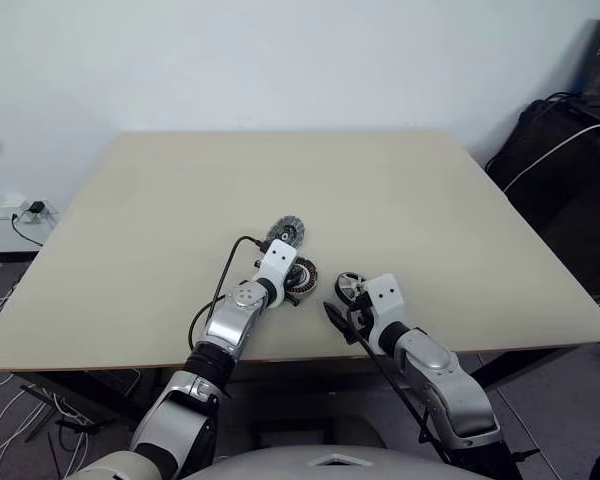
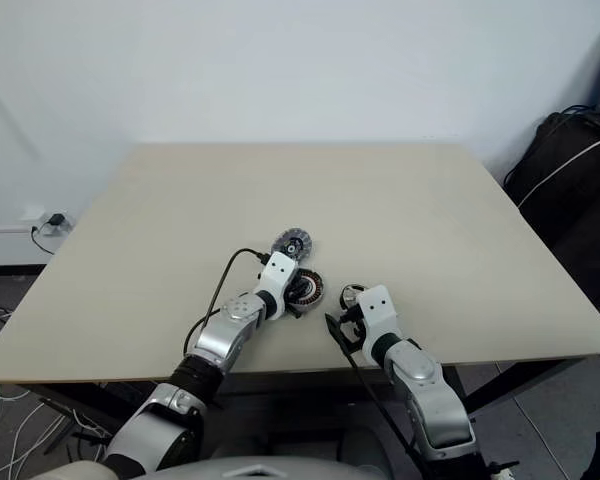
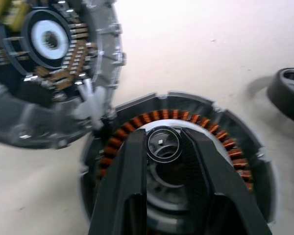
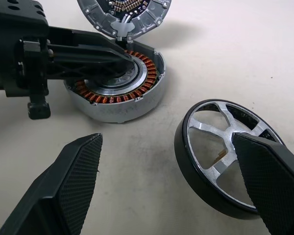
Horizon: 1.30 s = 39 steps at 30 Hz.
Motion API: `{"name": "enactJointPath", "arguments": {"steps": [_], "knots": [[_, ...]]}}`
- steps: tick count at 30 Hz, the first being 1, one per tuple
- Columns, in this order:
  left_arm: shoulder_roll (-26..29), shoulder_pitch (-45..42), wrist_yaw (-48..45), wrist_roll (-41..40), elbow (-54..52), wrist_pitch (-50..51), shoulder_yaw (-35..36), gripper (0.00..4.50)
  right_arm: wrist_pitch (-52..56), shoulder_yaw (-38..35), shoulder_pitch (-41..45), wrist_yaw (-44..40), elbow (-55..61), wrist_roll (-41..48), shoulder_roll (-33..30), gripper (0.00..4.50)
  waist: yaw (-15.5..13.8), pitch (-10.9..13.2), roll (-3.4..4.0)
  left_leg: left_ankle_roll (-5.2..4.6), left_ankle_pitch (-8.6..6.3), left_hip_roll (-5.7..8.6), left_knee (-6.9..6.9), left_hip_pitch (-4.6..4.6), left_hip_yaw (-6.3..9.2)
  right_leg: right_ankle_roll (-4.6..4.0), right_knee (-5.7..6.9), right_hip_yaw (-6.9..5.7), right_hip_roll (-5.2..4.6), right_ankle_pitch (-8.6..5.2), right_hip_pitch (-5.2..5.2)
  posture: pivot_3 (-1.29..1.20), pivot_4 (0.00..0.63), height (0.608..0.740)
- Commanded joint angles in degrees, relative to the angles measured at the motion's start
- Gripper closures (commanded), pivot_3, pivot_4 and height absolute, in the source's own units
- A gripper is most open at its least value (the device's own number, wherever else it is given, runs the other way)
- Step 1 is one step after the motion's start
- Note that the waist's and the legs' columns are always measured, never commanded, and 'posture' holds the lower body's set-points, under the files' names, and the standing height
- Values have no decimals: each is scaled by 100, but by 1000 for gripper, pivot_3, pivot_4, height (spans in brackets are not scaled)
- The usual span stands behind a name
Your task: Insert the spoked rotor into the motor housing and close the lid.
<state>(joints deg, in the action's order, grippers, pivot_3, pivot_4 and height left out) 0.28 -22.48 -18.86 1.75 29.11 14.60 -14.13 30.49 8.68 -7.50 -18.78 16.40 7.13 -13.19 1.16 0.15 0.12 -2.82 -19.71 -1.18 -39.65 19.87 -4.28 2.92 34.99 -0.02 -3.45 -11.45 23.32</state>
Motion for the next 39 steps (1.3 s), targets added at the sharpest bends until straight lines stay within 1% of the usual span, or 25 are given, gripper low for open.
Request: {"name": "enactJointPath", "arguments": {"steps": [1, 14, 15, 17, 18, 19, 23, 30, 31, 33, 38, 39], "knots": [[-35, -131, -81, 27, -29, -67, -8, 3832, -106, -39, 81, 22, 231, 9, 8, 0, 1, 0, 0, -2, -1, 0, 0, 0, 0, 0, 0, 0, 0, 0, 0, 0, 0, 740], [119, 183, -118, 25, -543, 172, 45, 3832, -99, -12, 130, -13, 181, 18, 6, 0, 2, -1, 1, -6, -3, -1, -2, -1, 1, 0, 2, 1, 0, 1, 0, 0, 0, 740], [128, 205, -117, 28, -590, 187, 43, 3112, -96, -7, 140, -17, 177, 18, 7, 0, 2, -1, 1, -6, -3, -1, -2, -2, 1, 0, 2, 1, 0, 1, -1, 0, 0, 740], [135, 237, -117, 38, -660, 199, 42, 2504, -92, -3, 151, -22, 173, 19, 7, 0, 3, 0, 0, -6, -3, -1, -3, -2, 1, 1, 3, 1, 0, 1, -1, 0, 0, 740], [146, 259, -123, 55, -717, 186, 25, 2111, -93, 0, 158, -27, 170, 18, 5, 0, 4, 0, 0, -6, -3, -1, -3, -1, 0, 1, 3, 1, 0, 1, -1, 0, 0, 740], [151, 279, -118, 70, -770, 167, 12, 1846, -95, 2, 164, -33, 167, 18, 1, 0, 3, 0, 0, -6, -3, -1, -4, -1, 0, 1, 3, 1, 0, 1, -1, 0, 0, 740], [142, 335, 8, 120, -992, 56, 20, 1846, -95, 3, 188, -45, 180, 20, -5, 0, 1, 0, 0, -6, -3, -1, -4, -1, 1, 1, 3, 1, 0, 1, -1, 0, 0, 740], [170, 823, 146, 34, -2067, 141, 100, 1846, -93, -29, 177, -73, 249, 64, 2, 0, 1, -1, 1, 3, 2, -1, -4, 1, 0, 1, 2, 2, -1, 1, 1, 0, 0, 740], [188, 944, 172, 32, -2255, 181, 113, 2219, -89, -26, 178, -76, 247, 62, 3, 0, 2, -1, 1, 2, 1, -2, -4, 1, 0, 1, 2, 3, -1, 1, 1, 0, 0, 740], [216, 1135, 224, 22, -2545, 263, 138, 2765, -80, -21, 186, -84, 243, 59, 9, 0, 3, -1, 1, -1, -1, -2, -4, 0, -1, 1, 3, 4, -1, 1, 2, 0, 0, 740], [365, 1794, 325, -32, -3291, 449, 271, 4460, 8, 68, 368, -149, 195, 78, 46, 0, 15, -1, 3, -9, -5, -4, -5, -3, -2, 1, 8, 4, -1, 1, 1, 0, 0, 740], [392, 1909, 340, -29, -3391, 458, 293, 4488, 30, 101, 418, -156, 174, 64, 47, 0, 13, -1, 2, -9, -5, -5, -5, -3, -2, 1, 8, 4, -1, 1, 2, 0, 0, 740]]}}
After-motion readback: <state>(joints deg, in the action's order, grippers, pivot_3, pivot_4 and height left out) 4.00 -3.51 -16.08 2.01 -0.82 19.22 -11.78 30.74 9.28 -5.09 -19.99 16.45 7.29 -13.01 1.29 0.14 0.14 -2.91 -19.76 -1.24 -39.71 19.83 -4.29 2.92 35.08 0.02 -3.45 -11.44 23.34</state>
